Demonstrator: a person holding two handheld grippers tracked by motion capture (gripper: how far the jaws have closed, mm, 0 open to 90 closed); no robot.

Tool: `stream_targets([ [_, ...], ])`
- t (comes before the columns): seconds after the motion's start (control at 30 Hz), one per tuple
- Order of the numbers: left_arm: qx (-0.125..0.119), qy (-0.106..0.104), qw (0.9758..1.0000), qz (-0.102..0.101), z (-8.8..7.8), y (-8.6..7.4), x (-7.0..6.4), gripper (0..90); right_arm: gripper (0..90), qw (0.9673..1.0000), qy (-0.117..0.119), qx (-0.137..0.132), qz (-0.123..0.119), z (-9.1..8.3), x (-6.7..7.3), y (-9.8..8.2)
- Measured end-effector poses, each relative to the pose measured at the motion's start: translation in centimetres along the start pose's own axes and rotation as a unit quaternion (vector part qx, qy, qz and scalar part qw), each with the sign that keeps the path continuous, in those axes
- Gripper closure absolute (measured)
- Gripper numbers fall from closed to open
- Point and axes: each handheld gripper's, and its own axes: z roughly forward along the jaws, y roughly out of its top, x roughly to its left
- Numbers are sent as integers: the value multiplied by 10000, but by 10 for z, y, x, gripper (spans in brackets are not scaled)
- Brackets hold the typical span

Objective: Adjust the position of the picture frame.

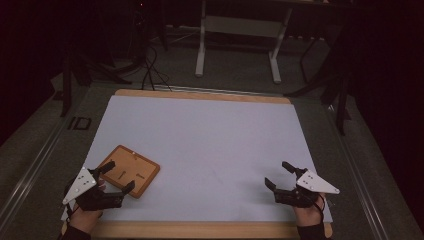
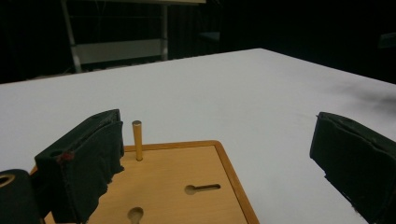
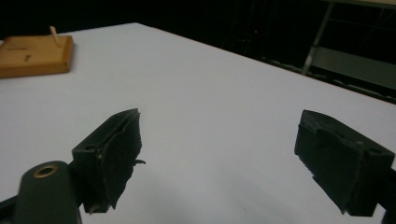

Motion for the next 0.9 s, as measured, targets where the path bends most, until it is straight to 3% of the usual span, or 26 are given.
stream_targets([
  [0.17, -40, -96, 9999, -5, -1, 2, -2, 32, 167, 9997, -200, 151, -53, -1, 4, 0],
  [0.3, 47, -304, 9994, 138, -2, 7, -6, 32, 167, 9998, -146, 151, -71, -1, 5, 1],
  [0.4, 68, -549, 9983, -160, -2, 14, -6, 32, 164, 9998, -134, 126, -77, -1, 6, 2],
  [0.5, 118, -488, 9986, -174, -1, 19, -7, 32, 159, 9998, -144, 99, -64, -3, 8, 5],
  [0.57, 251, -295, 9992, -70, 0, 23, -8, 32, 156, 10000, -77, 11, -6, -5, 10, 7],
  [0.67, 378, -423, 9983, -104, 4, 29, -5, 33, 152, 10000, -72, -66, -17, -7, 11, 10],
  [0.77, 476, -468, 9978, 7, 9, 34, -1, 33, 147, 9997, -213, -155, 4, -10, 12, 13],
  [0.9, 504, -455, 9976, 98, 16, 39, 4, 34, 148, 9997, -103, -198, 44, -11, 13, 15],
])
